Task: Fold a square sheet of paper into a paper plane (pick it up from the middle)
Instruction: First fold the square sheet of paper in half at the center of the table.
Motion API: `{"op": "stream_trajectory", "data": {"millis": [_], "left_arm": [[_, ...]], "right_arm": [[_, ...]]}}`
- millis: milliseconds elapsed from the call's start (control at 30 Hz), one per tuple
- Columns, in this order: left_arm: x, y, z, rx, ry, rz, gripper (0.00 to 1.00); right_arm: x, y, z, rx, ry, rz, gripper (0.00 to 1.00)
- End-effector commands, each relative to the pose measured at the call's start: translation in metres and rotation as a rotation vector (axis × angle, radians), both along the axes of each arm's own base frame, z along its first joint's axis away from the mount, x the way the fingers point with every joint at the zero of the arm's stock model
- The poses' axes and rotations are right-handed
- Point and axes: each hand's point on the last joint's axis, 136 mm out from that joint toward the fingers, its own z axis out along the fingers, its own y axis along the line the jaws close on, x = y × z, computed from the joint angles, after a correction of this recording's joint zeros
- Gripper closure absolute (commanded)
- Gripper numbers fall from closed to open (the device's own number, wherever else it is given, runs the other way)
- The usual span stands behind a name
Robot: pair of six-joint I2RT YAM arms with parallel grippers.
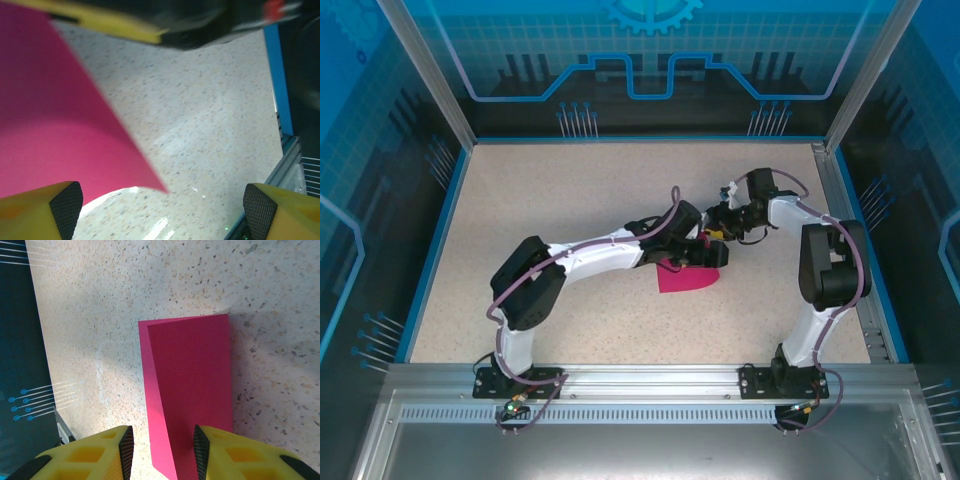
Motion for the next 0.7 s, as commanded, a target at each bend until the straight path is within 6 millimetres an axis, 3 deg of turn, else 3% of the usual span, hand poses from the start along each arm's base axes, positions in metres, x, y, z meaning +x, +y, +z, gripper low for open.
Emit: {"op": "stream_trajectory", "data": {"millis": [0, 433, 667], "left_arm": [[-0.004, 0.000, -0.024, 0.090, 0.052, 0.025, 0.12], [0.003, 0.005, -0.045, 0.205, 0.074, 0.091, 0.28], [0.009, 0.008, -0.048, 0.215, 0.071, 0.121, 0.45]], "right_arm": [[-0.008, 0.008, 0.003, 0.018, 0.014, 0.014, 0.61], [-0.009, 0.010, 0.004, 0.023, 0.012, 0.019, 0.60], [-0.012, 0.010, 0.004, 0.023, 0.014, 0.022, 0.60]]}}
